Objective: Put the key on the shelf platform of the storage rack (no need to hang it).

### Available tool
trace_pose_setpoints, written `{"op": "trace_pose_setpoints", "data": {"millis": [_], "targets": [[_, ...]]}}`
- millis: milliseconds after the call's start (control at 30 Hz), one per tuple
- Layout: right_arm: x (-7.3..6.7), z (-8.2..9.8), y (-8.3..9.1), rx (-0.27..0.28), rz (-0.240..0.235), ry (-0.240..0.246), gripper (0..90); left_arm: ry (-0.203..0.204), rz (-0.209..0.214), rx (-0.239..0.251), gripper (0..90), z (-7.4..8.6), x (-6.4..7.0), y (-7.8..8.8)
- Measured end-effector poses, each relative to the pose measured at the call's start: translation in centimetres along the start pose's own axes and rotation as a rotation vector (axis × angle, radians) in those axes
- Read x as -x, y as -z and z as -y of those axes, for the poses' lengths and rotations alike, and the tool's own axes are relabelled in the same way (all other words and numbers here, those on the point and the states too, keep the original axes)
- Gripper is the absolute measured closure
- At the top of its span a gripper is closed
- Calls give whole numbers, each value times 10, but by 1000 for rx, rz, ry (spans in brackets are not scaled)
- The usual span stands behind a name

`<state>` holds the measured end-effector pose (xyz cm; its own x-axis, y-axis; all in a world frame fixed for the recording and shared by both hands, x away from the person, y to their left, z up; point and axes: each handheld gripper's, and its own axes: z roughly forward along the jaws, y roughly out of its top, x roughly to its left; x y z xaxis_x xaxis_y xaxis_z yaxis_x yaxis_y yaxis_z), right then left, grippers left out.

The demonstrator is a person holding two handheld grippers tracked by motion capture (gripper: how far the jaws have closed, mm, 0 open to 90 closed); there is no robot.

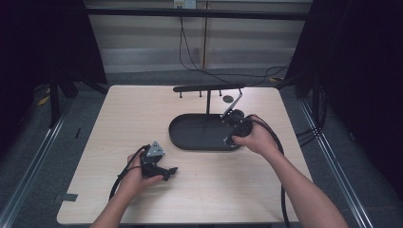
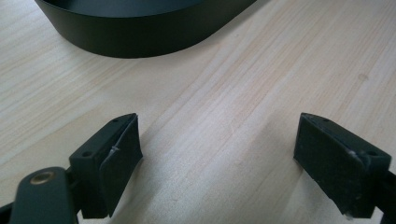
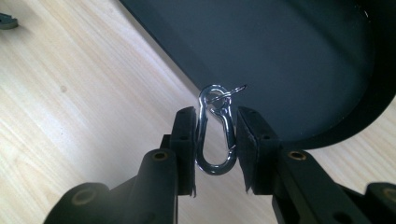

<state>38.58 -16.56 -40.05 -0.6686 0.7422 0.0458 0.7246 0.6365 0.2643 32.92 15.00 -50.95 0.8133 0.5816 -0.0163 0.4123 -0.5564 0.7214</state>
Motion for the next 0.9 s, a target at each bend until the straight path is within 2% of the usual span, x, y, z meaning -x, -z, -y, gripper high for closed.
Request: {"op": "trace_pose_setpoints", "data": {"millis": [400,900], "targets": [[4,-9,-8,18,21,-9,697,0,0,0,143,0,0,0],[17,-19,-20,62,36,-68,697,0,0,0,143,0,0,0]]}}
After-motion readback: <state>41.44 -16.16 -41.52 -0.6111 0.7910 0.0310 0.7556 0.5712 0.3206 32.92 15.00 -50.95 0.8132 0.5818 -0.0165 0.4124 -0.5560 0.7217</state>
